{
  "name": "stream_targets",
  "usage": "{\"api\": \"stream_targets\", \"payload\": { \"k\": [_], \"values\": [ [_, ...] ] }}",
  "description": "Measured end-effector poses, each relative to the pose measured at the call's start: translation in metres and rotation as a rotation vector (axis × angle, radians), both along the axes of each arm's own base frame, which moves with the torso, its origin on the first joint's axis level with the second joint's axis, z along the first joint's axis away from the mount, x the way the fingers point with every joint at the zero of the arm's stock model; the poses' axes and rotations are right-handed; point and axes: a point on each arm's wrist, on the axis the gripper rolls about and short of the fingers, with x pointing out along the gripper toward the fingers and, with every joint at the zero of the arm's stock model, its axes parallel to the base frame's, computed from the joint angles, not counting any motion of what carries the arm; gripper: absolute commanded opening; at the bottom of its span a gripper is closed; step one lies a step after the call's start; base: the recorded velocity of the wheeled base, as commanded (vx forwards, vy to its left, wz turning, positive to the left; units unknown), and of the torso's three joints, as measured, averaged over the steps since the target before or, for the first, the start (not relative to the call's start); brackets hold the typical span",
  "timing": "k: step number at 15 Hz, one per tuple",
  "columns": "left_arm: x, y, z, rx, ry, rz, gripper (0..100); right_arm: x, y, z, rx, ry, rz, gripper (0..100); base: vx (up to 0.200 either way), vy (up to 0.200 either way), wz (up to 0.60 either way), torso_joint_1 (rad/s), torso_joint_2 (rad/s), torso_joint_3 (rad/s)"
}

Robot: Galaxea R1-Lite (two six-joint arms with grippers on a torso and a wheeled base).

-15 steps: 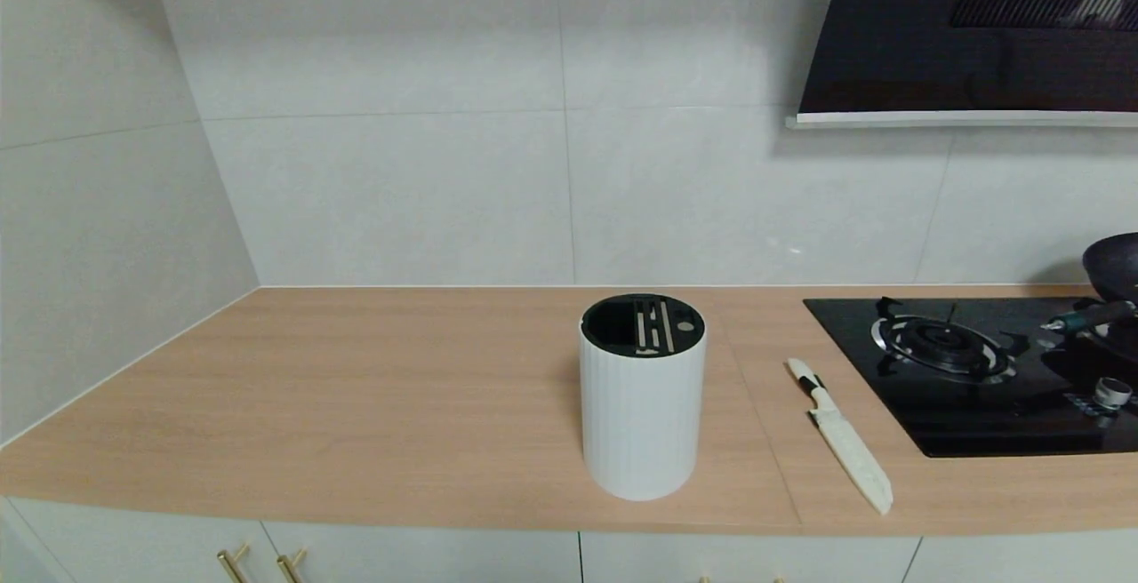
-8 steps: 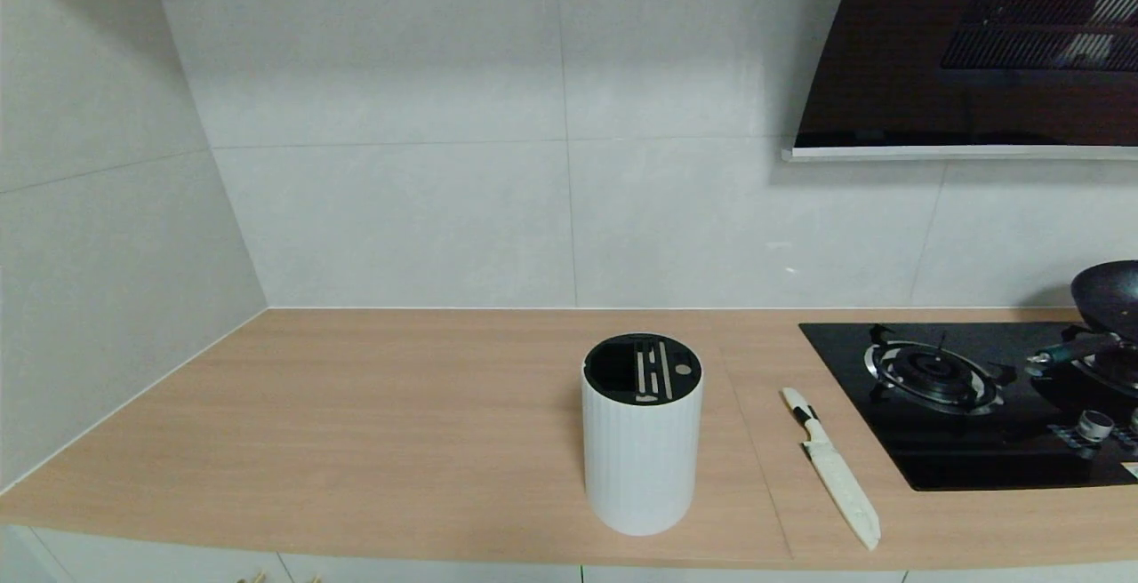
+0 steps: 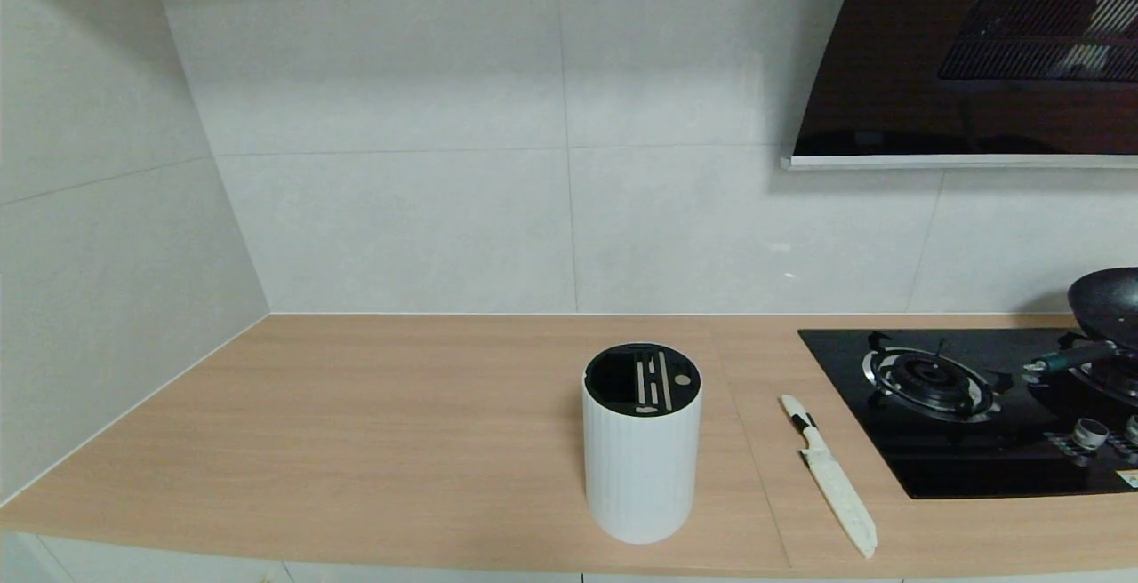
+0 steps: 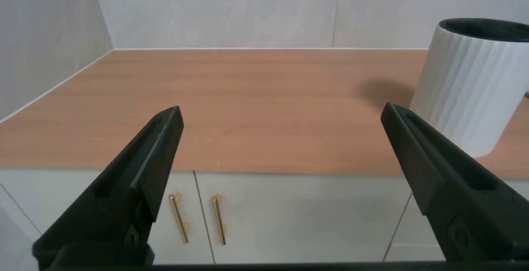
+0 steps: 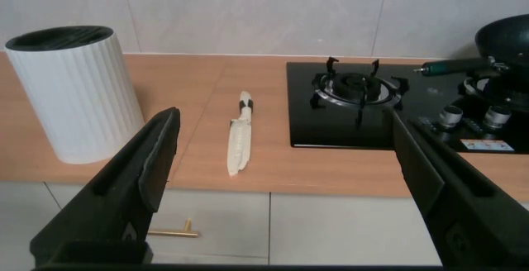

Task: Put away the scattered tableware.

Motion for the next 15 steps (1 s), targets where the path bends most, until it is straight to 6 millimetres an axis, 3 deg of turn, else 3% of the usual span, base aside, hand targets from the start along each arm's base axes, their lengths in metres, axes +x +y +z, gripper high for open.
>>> {"api": "stream_targets", "payload": {
  "k": [8,11,15],
  "values": [
    [0.000,0.000,0.000,0.000,0.000,0.000,100,-0.001,0.000,0.005,0.004,-0.012,-0.006,100,0.000,0.000,0.00,0.000,0.00,0.000],
    [0.000,0.000,0.000,0.000,0.000,0.000,100,-0.010,0.000,0.048,0.031,-0.115,0.035,100,0.000,0.000,0.00,0.000,0.00,0.000],
    [0.000,0.000,0.000,0.000,0.000,0.000,100,0.012,0.002,0.078,0.031,0.022,0.146,100,0.000,0.000,0.00,0.000,0.00,0.000]
  ]
}}
